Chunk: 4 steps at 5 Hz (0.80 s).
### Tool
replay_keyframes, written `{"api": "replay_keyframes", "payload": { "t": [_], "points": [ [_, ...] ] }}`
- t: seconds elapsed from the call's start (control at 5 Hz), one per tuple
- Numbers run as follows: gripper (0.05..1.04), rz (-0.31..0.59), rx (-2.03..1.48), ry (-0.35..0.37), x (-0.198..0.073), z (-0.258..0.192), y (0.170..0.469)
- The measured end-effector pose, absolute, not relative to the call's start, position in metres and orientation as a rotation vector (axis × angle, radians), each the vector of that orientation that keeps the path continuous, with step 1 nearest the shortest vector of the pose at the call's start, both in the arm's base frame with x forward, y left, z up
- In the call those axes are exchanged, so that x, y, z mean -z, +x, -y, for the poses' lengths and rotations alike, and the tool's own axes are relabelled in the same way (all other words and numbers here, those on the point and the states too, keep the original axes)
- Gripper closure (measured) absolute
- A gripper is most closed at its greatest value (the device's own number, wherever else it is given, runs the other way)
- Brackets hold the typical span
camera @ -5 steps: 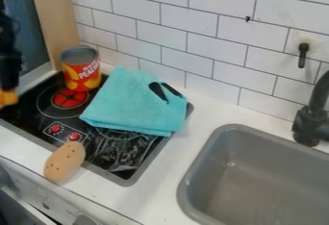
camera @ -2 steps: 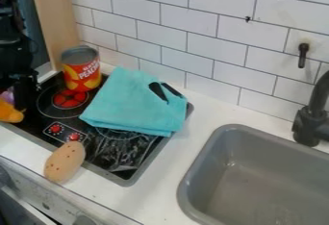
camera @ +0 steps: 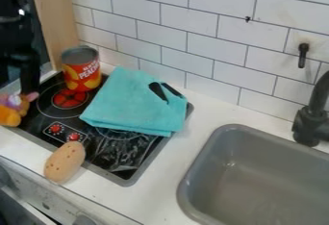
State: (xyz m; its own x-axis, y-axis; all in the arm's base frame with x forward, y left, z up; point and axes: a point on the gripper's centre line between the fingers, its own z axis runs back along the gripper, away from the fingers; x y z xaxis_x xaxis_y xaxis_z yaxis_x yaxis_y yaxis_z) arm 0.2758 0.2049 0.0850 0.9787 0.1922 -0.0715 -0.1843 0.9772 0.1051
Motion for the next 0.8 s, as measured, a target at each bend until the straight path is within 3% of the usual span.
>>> {"api": "replay_keyframes", "payload": {
  "t": [0.2, 0.4, 0.8],
  "points": [
    [0.078, -0.033, -0.177, 0.161, -0.117, -0.195, 0.274],
    [0.081, -0.014, -0.127, 0.155, -0.136, -0.171, 0.26],
    [0.081, -0.039, 0.16, -0.044, -0.123, -0.078, 0.226]
  ]
}}
